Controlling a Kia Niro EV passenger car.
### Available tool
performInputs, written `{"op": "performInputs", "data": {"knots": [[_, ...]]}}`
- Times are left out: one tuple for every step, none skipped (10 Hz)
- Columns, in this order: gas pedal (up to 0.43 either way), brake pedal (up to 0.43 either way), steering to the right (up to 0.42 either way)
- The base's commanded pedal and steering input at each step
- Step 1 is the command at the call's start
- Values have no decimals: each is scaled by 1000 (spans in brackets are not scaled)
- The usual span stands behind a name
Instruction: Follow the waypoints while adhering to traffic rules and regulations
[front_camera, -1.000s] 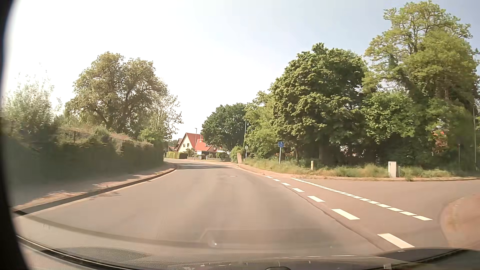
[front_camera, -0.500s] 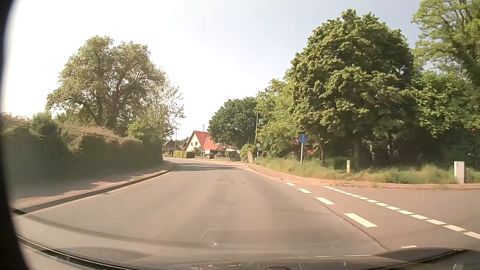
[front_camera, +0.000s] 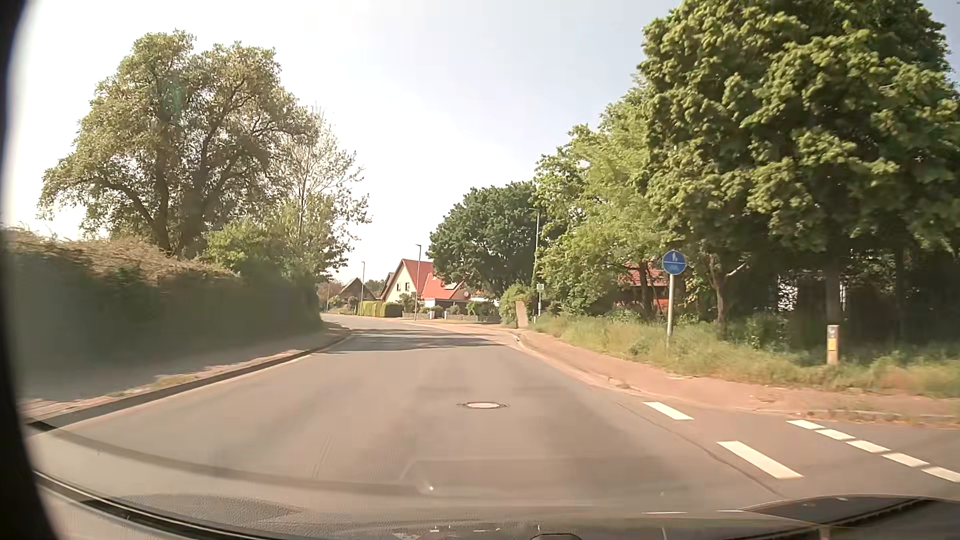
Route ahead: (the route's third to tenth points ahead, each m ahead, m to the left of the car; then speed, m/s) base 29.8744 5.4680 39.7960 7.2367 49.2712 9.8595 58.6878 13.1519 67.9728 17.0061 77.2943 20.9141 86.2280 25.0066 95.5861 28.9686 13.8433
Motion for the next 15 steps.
{"op": "performInputs", "data": {"knots": [[177,0,-23],[169,0,-24],[169,0,-25],[169,0,-28],[169,0,-30],[169,0,-29],[169,0,-29],[169,0,-29],[169,0,-30],[169,0,-29],[169,0,-30],[177,0,-30],[177,0,-30],[177,0,-30],[177,0,-31]]}}
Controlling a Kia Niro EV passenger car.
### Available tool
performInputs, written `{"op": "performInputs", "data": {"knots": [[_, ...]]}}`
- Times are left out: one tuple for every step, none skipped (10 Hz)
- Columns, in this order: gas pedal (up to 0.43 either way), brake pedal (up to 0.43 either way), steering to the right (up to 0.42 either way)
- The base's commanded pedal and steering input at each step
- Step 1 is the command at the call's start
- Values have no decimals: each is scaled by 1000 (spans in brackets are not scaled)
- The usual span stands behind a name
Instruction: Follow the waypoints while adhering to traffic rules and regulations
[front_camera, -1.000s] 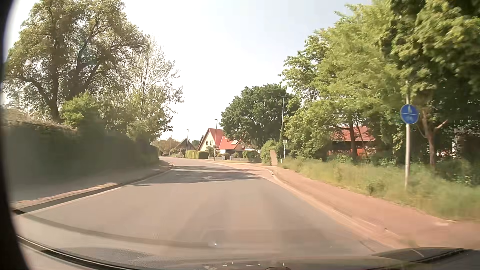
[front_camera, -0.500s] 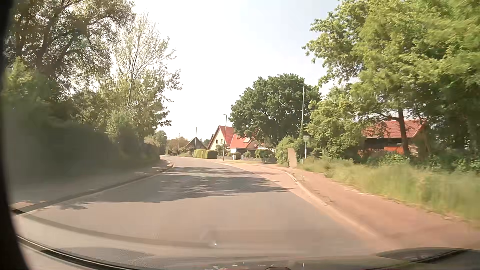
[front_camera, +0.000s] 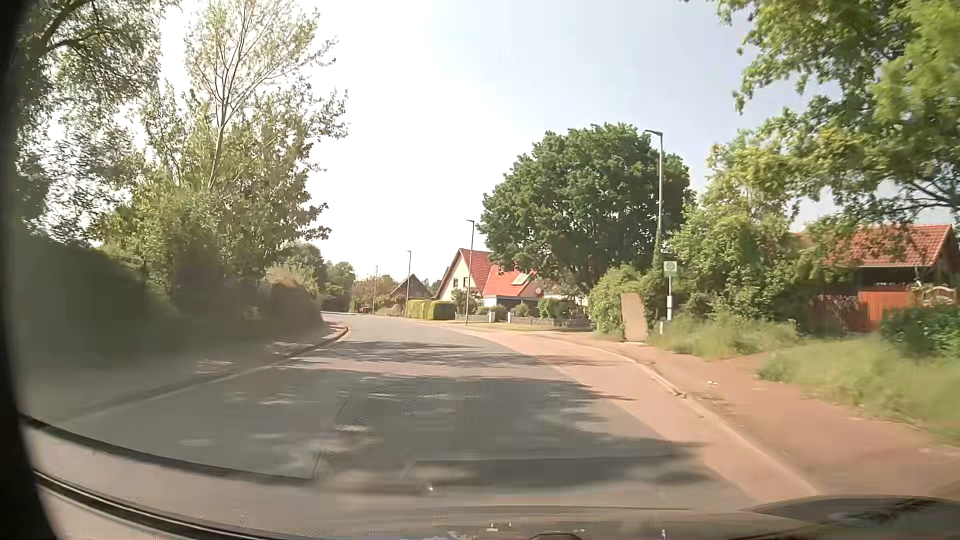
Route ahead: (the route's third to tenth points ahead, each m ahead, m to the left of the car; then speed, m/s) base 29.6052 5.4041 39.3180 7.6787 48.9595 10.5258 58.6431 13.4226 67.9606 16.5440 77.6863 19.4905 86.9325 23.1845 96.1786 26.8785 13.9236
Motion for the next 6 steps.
{"op": "performInputs", "data": {"knots": [[177,0,-31],[177,0,-31],[177,0,-31],[177,0,-31],[177,0,-31],[169,0,-31]]}}
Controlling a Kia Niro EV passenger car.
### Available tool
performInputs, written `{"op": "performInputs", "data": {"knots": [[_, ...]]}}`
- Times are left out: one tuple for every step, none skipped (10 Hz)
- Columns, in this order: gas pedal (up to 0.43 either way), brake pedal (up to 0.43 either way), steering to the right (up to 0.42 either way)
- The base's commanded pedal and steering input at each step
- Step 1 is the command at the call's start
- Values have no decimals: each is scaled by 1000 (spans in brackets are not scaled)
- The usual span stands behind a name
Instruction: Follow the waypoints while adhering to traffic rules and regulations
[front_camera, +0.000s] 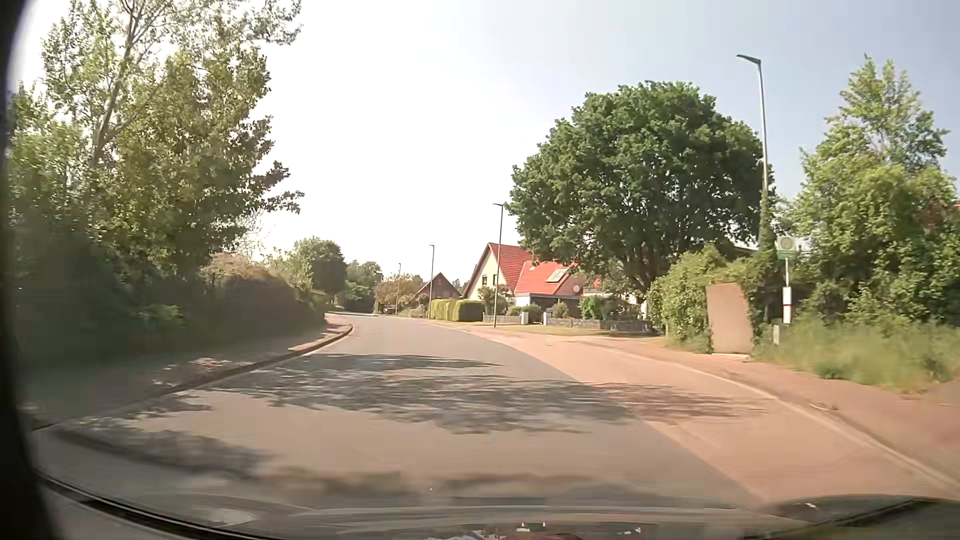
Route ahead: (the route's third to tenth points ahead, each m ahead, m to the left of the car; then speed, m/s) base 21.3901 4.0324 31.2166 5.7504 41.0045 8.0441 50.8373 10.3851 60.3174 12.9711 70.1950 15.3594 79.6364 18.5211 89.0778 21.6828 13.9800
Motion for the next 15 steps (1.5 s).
{"op": "performInputs", "data": {"knots": [[169,0,-31],[157,0,-31],[157,0,-30],[157,0,-30],[157,0,-30],[157,0,-30],[157,0,-30],[169,0,-30],[169,0,-30],[169,0,-29],[169,0,-29],[169,0,-29],[169,0,-29],[169,0,-29],[169,0,-29]]}}
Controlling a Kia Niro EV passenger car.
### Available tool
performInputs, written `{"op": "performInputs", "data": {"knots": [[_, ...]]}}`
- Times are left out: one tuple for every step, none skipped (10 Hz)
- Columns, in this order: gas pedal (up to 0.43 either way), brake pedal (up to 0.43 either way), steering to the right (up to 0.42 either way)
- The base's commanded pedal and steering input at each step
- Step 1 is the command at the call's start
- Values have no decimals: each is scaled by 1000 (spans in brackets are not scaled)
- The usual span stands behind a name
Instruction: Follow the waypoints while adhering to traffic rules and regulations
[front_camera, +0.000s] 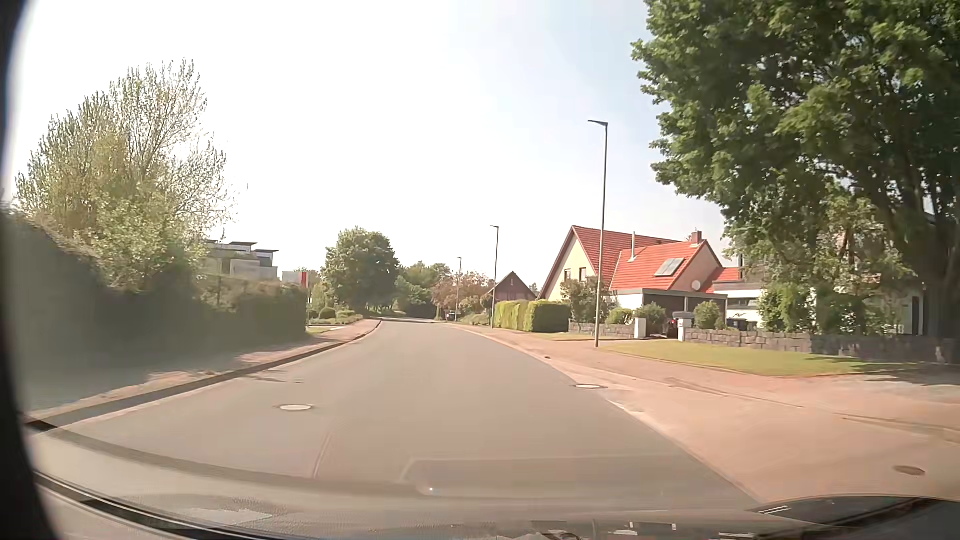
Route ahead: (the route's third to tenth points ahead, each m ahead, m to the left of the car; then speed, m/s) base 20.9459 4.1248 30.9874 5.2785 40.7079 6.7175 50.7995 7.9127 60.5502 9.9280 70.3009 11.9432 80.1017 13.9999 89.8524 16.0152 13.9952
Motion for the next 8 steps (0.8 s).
{"op": "performInputs", "data": {"knots": [[169,0,-29],[177,0,-28],[177,0,-27],[177,0,-25],[177,0,-23],[189,0,-23],[189,0,-22],[189,0,-21]]}}
